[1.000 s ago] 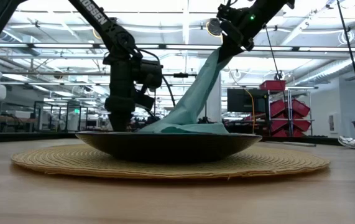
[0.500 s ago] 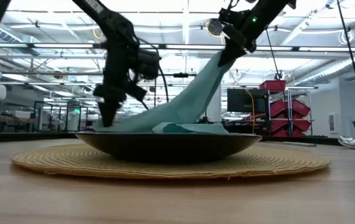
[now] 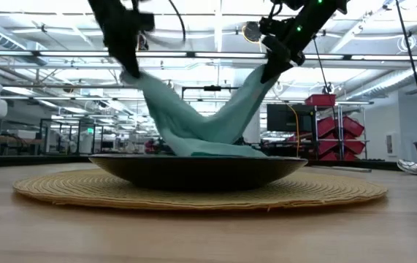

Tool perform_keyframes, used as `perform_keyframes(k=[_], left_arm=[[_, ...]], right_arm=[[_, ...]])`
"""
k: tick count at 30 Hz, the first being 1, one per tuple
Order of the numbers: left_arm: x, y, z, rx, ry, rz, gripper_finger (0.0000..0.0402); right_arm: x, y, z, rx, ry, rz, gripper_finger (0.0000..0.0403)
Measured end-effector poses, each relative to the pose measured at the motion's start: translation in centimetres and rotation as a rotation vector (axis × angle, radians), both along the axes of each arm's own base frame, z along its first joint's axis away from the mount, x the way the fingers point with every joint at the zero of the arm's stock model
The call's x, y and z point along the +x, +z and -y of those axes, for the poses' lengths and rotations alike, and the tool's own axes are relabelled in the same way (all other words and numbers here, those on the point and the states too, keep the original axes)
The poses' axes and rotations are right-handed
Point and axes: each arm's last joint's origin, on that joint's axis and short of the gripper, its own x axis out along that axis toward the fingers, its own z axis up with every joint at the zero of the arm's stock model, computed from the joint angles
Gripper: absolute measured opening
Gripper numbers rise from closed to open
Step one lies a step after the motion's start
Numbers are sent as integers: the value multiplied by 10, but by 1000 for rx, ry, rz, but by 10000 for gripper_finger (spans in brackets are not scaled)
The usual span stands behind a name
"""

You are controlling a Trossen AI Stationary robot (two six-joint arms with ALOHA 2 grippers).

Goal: Set table place

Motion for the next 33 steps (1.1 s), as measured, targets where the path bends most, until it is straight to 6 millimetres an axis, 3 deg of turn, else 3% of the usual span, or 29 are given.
perform_keyframes(k=[5,9,22,29,33], left_arm=[[-18,29,7,69,-5,191,0],[-23,34,10,62,-21,226,0],[4,8,0,12,-26,109,1],[14,-2,-3,-20,-40,87,46],[15,-6,-5,-4,-24,48,9]], right_arm=[[2,1,-2,17,15,24,0],[1,0,-3,27,7,24,0],[2,0,-3,47,19,32,0],[2,0,-3,47,19,31,0],[2,0,-3,47,19,31,0]])
